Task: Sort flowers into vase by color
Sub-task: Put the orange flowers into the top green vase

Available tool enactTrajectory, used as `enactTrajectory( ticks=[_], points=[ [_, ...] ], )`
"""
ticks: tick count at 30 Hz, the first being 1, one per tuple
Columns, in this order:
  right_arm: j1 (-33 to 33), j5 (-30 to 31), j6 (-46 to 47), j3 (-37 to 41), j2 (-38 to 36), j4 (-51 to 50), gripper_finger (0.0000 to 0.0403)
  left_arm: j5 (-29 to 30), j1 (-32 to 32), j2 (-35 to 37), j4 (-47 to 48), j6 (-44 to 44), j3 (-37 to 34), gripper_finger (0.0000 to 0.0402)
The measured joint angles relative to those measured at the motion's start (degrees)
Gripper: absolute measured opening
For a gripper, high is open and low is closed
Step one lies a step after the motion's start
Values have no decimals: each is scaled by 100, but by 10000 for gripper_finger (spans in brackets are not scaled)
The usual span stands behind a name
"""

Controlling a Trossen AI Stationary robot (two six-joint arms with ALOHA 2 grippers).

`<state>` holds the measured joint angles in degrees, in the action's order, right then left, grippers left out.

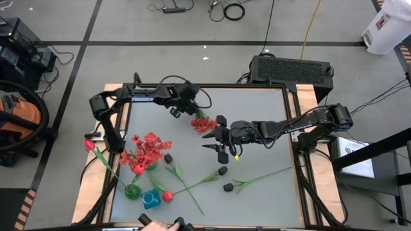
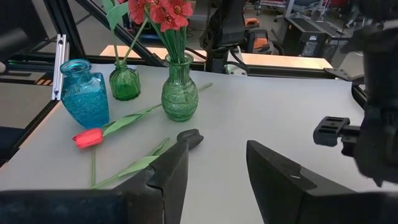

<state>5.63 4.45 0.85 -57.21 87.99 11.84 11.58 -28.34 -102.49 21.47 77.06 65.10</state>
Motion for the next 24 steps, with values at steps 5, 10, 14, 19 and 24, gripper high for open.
enactTrajectory(
  ticks=[5,10,14,19,24],
  points=[
    [-1,0,0,0,0,-4,155,170,2,-282,-101,184,0,205],
    [0,2,-1,0,0,-4,155,220,15,-399,-476,288,0,205],
    [-2,2,0,0,0,-4,155,68,42,-406,-743,319,3,205],
    [-1,1,1,0,0,-7,155,-73,74,-405,-698,218,4,205],
    [-1,1,0,0,0,-7,155,-118,72,-524,-666,129,0,205]
  ],
)
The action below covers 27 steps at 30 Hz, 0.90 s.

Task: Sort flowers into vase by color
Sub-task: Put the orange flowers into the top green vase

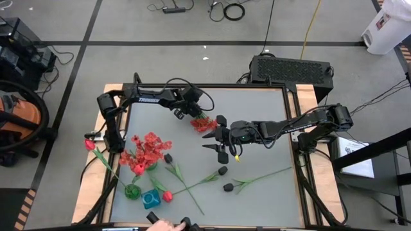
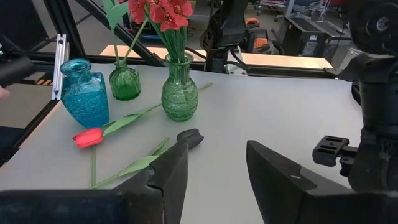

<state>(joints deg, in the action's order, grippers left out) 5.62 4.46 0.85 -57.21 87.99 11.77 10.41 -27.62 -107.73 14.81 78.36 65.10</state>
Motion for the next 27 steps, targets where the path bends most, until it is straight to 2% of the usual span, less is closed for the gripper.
enactTrajectory(
  ticks=[6,13,27],
  points=[
    [1,-1,1,0,0,0,155,-67,7,-235,-53,49,0,205],
    [1,0,0,0,0,0,155,-124,7,-353,-79,38,316,201],
    [1,1,1,0,0,0,155,-266,39,-353,-83,-154,433,74]
  ],
)
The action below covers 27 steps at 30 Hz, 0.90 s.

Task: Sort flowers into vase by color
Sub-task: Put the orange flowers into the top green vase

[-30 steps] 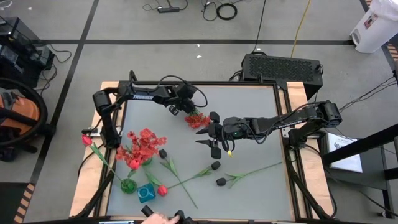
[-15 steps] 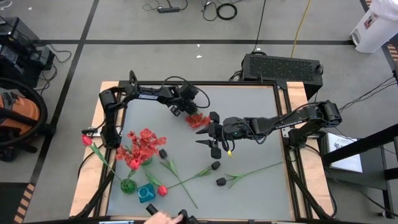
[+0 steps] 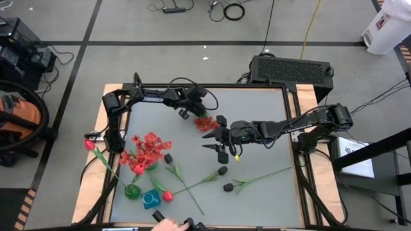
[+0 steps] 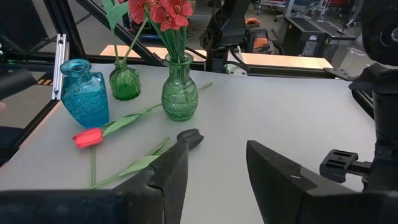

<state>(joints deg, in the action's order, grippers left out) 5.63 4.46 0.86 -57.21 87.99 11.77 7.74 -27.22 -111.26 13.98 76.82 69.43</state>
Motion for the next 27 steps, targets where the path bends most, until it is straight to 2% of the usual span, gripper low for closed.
enactTrajectory(
  ticks=[5,15,23,27],
  points=[
    [-1,-1,-1,0,0,-2,155,36,0,0,-68,4,0,76],
    [-2,-1,-2,0,0,0,155,173,0,0,-90,0,0,152],
    [0,-2,-2,0,0,-2,155,-6,0,-98,-261,-295,0,157],
    [-1,-1,0,0,0,0,155,281,33,-272,-106,-147,-5,157]
  ],
)
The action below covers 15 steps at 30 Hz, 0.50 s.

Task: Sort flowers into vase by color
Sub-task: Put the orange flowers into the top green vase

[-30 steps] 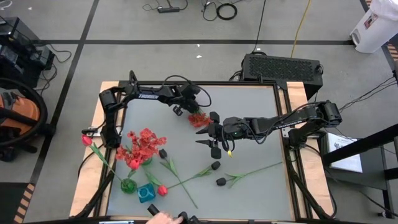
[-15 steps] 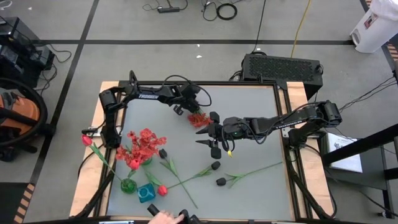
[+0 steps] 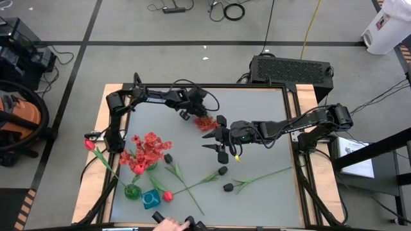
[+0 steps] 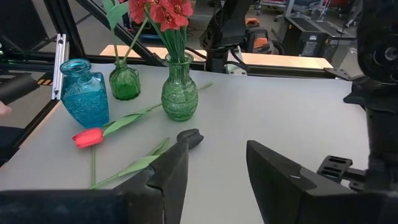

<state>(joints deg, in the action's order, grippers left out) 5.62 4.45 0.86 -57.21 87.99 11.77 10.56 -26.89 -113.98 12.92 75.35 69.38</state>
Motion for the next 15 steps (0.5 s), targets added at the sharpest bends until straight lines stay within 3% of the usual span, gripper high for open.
enactTrajectory(
  ticks=[15],
  points=[
    [-2,1,-2,0,1,0,155,-159,8,-6,-426,13,0,157]
  ],
)
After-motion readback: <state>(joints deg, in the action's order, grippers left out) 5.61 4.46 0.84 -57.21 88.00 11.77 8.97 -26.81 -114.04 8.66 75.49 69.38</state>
